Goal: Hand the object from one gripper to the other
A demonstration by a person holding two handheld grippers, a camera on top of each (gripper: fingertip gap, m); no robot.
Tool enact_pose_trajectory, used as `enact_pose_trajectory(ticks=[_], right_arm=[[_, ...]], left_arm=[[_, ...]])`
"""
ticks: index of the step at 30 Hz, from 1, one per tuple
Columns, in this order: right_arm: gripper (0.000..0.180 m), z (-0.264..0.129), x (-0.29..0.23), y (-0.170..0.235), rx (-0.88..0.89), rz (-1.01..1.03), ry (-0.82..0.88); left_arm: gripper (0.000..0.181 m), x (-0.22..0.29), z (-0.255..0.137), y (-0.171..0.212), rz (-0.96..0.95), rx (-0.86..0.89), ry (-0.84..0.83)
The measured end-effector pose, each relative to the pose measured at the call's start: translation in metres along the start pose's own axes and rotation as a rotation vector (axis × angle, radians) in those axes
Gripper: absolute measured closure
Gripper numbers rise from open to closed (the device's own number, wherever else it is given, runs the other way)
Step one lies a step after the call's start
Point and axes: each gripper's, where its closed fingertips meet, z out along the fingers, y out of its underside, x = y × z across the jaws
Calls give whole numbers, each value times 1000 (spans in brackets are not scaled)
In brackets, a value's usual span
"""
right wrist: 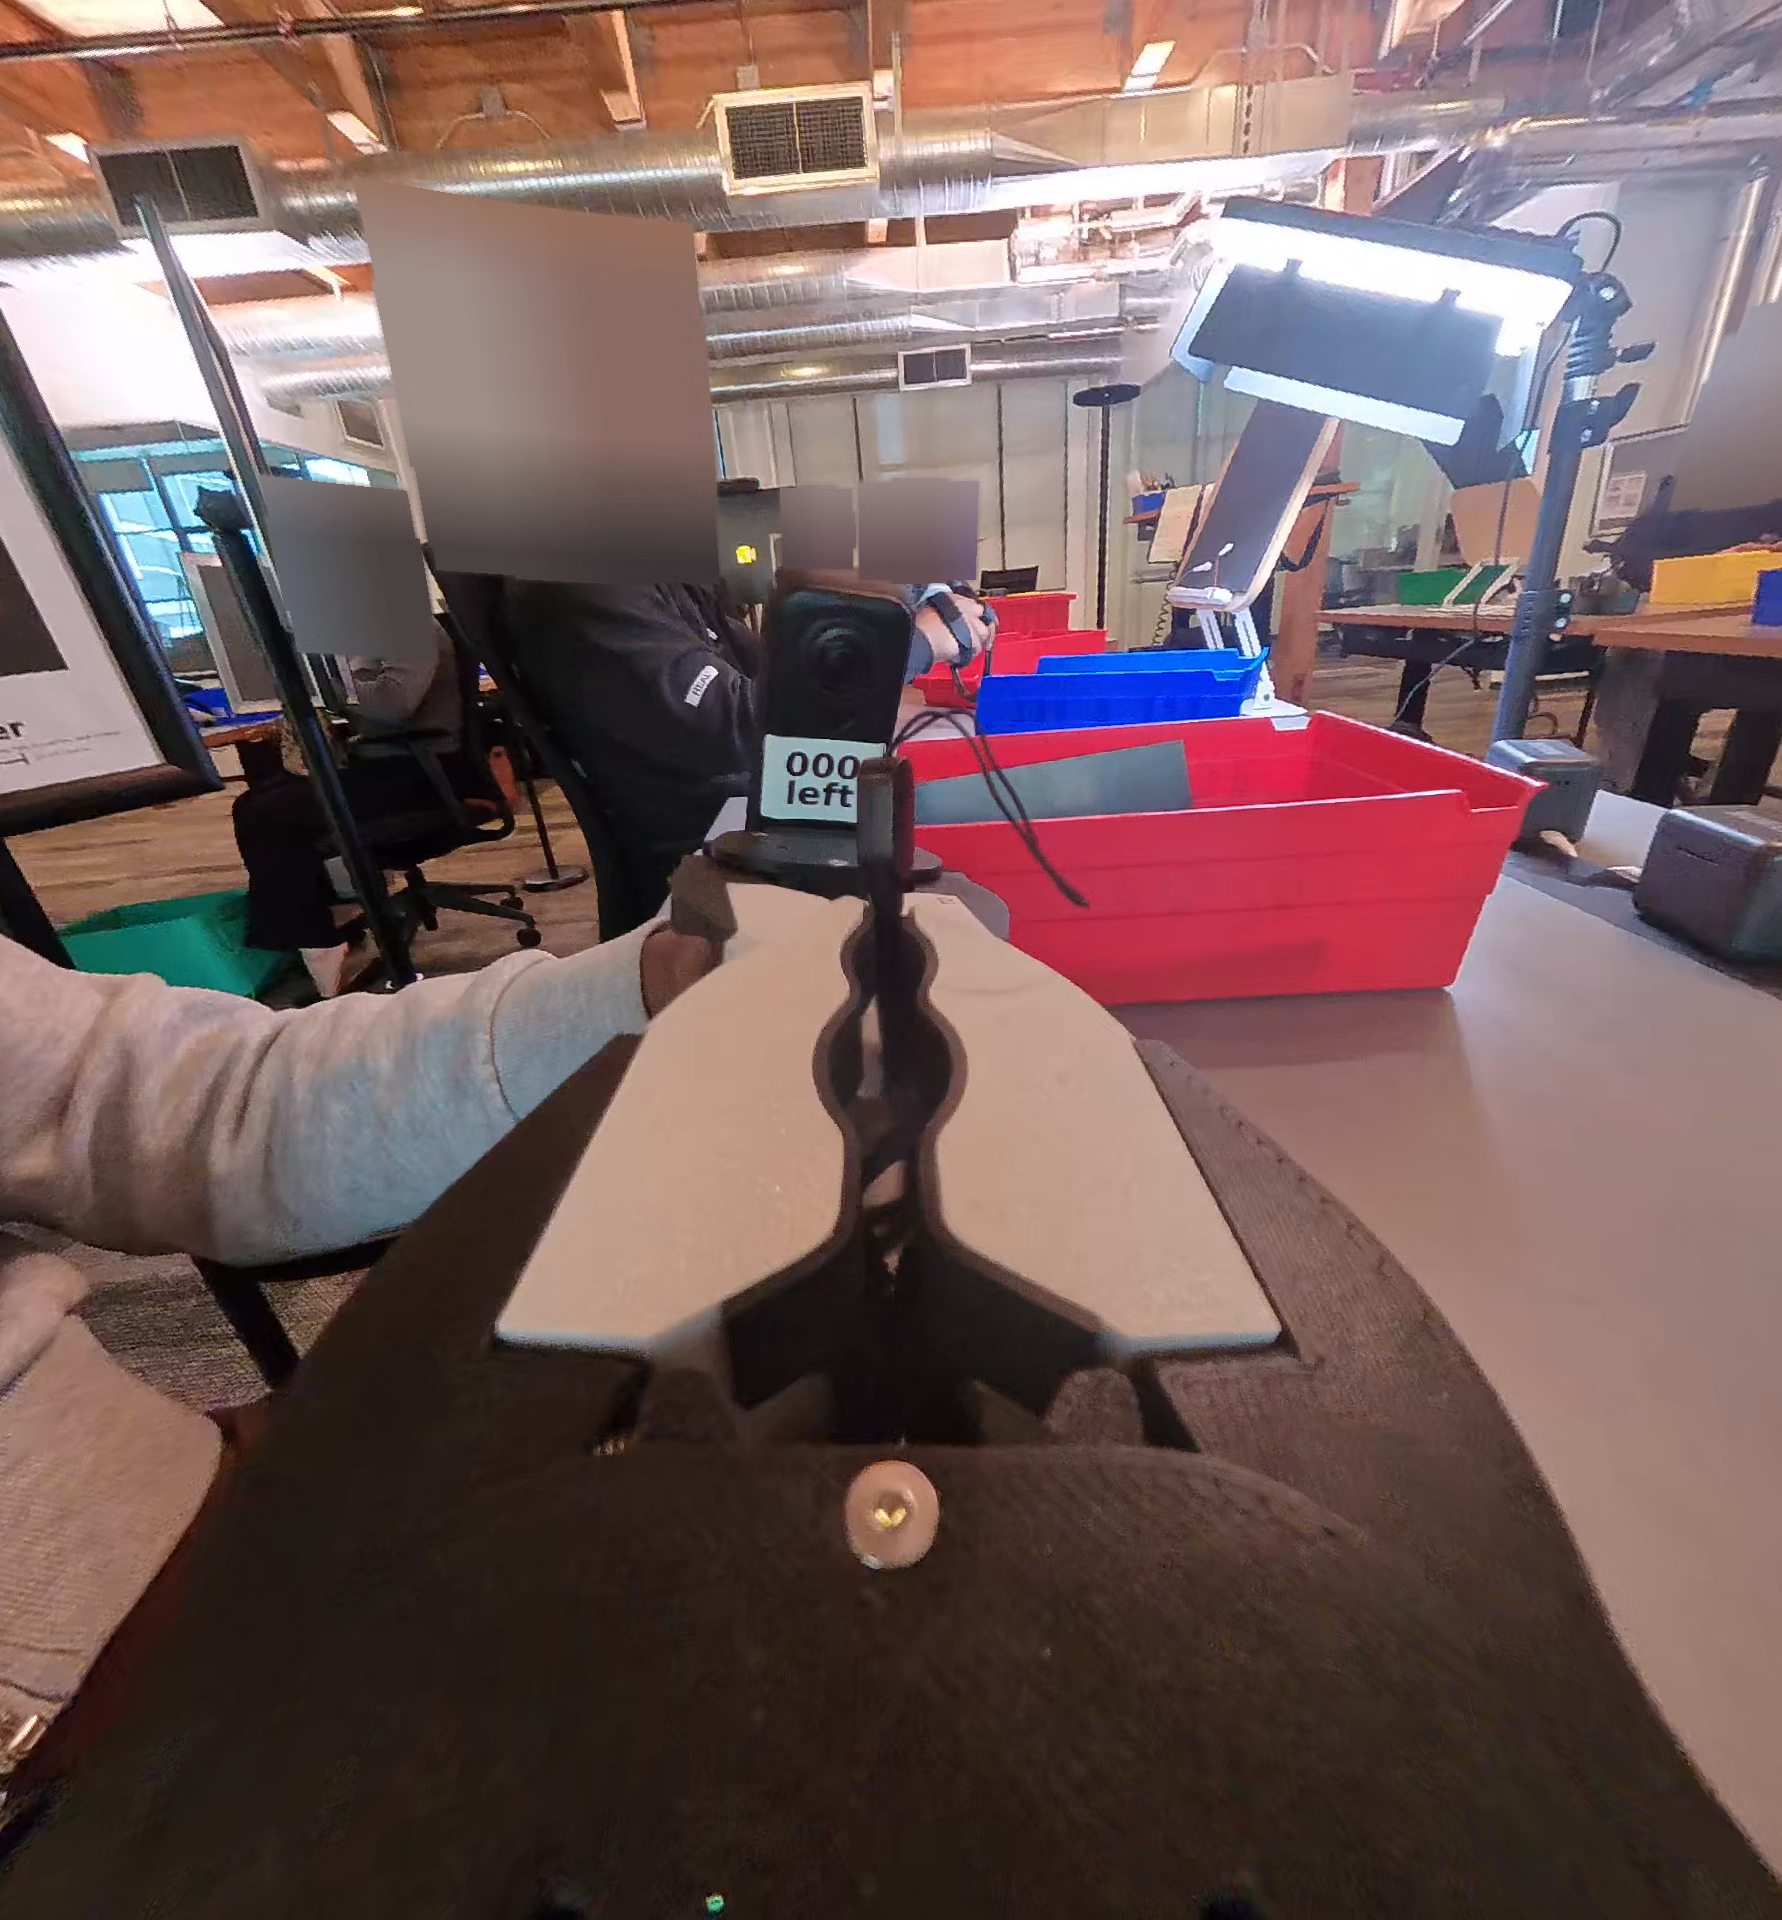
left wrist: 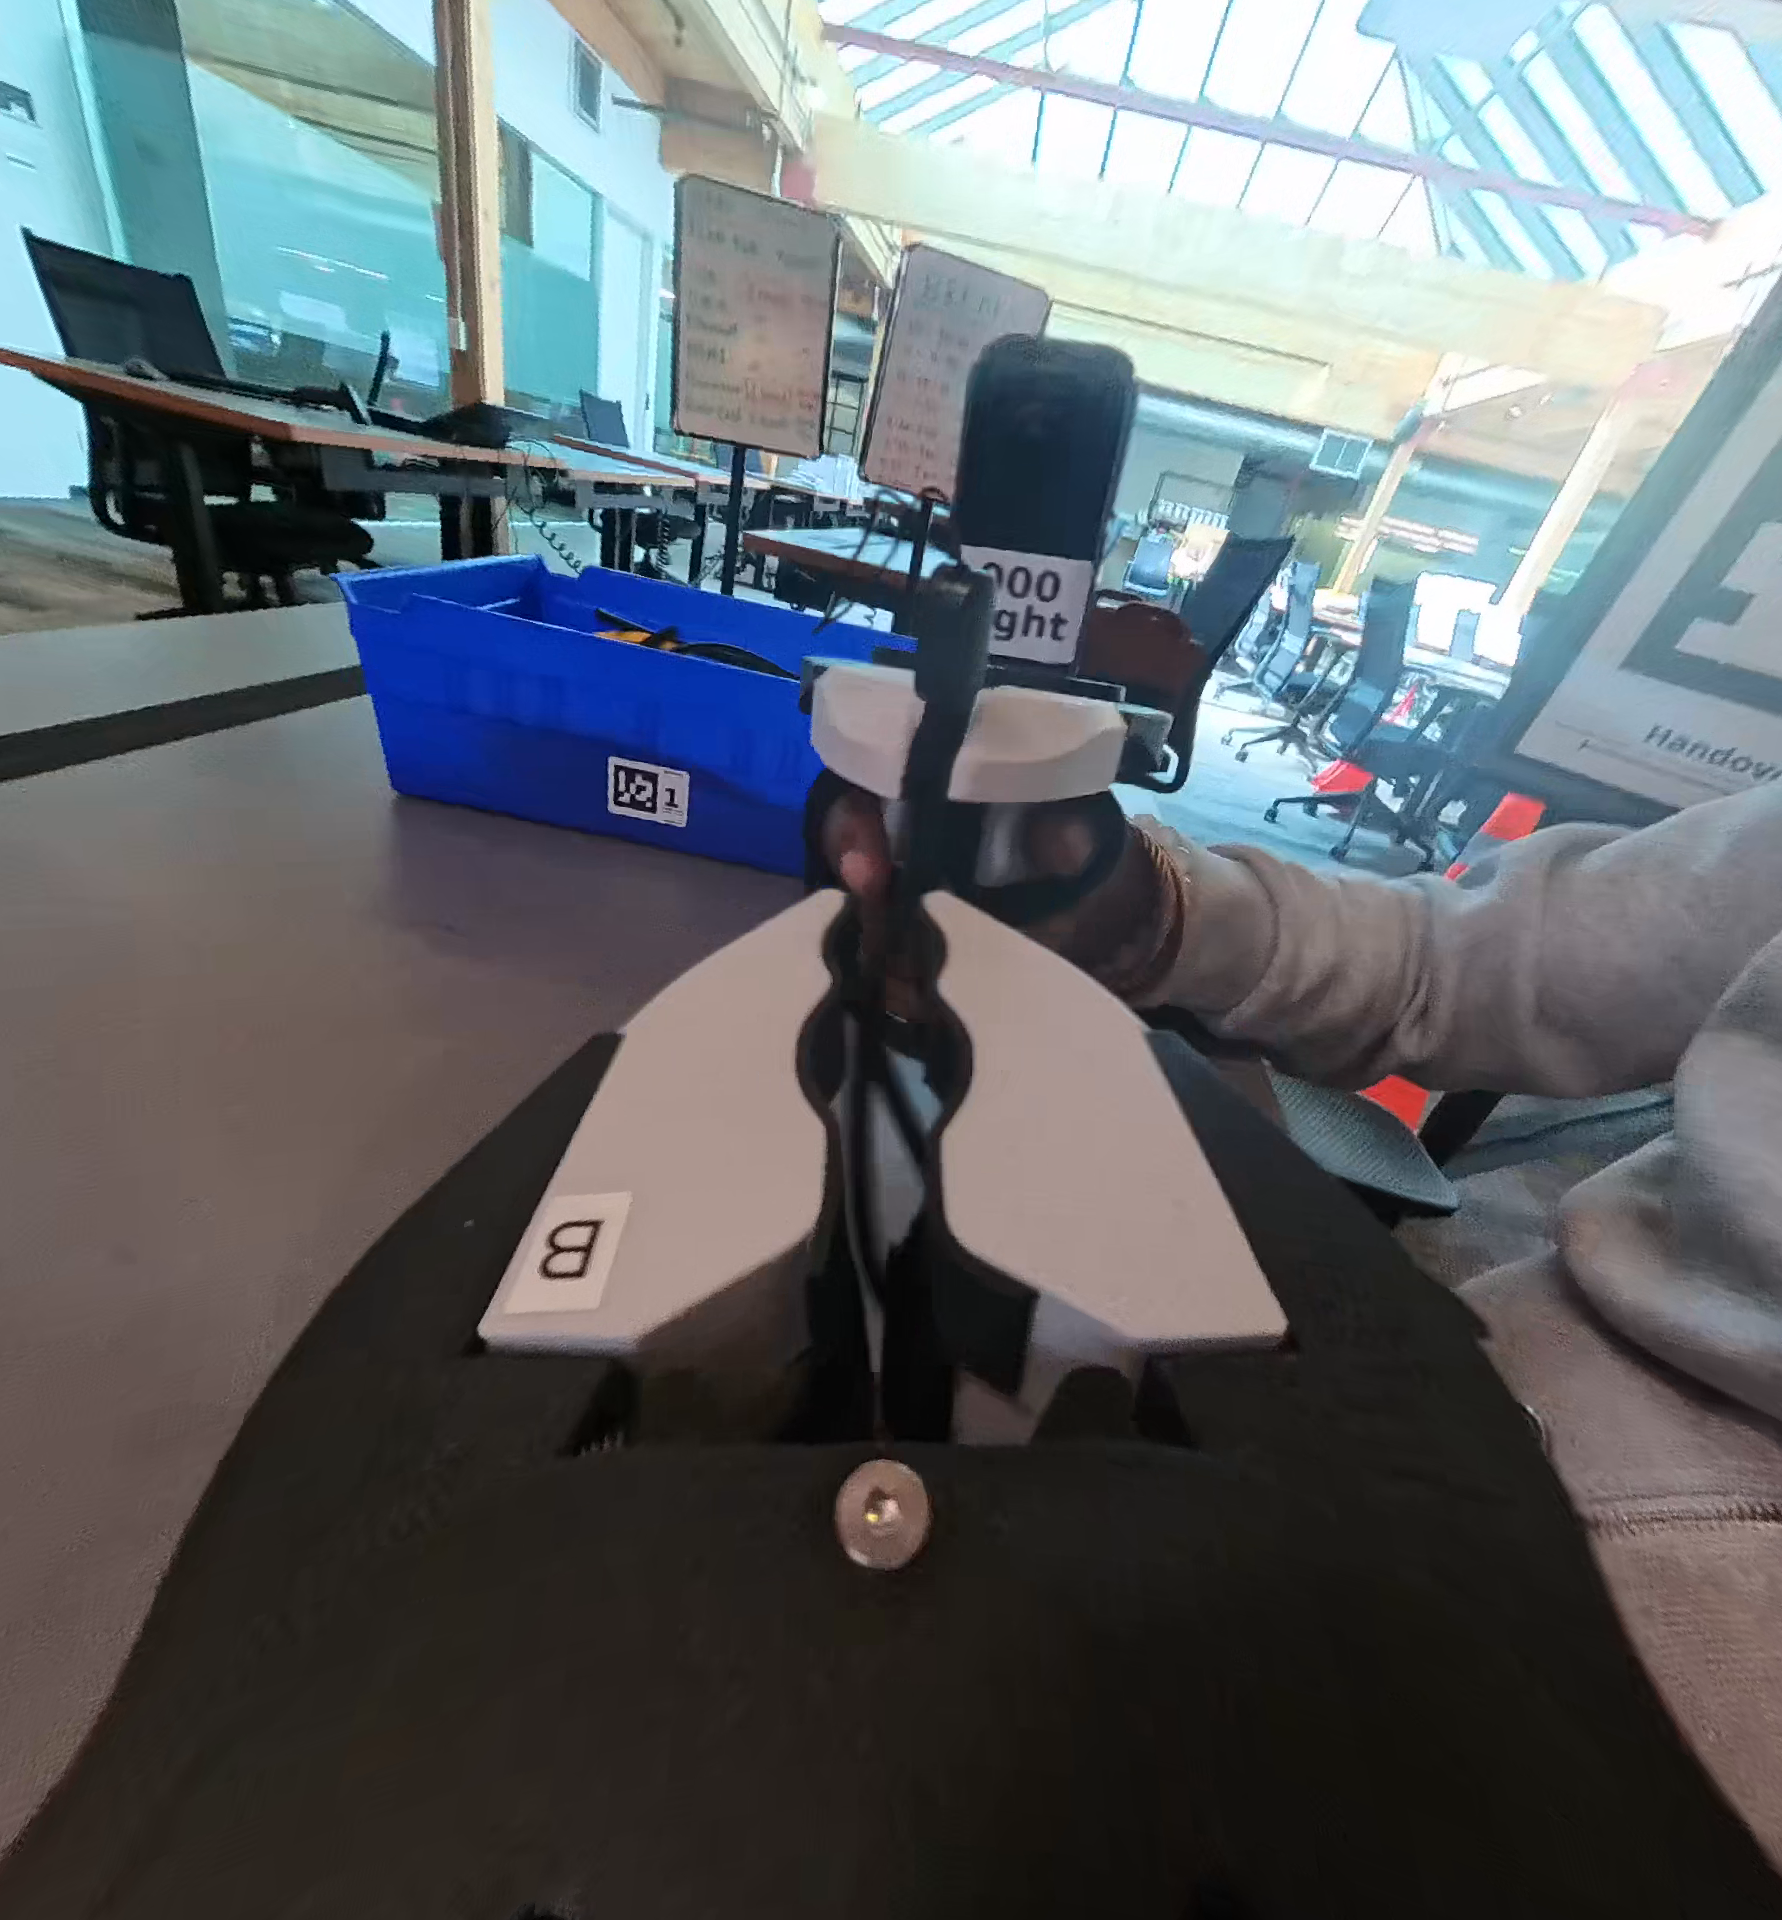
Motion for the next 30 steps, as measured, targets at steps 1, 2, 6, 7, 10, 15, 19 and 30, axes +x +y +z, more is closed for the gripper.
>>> enact_pose_trajectory(ticks=[1,2,6,7,10,15,19,30], right_arm=[[176,0,0,1,-1,7,-4],[176,1,0,1,-3,10,-5],[157,-2,2,-1,16,38,-5],[153,-3,3,-1,11,48,-4],[152,-3,4,9,-54,68,-14],[174,2,-1,23,-125,46,-31],[174,-1,6,18,-115,5,18],[174,8,4,15,-196,-423,235]], left_arm=[[175,2,0,1,3,-3,15],[175,4,1,1,-1,-7,24],[175,0,-6,-10,-19,66,7],[175,-1,-10,-16,-35,101,6],[175,-2,-17,-26,-76,168,24],[175,2,-13,-21,-75,139,41],[147,-8,-12,-17,-60,124,-34],[168,-2,-1,4,84,17,-7]])
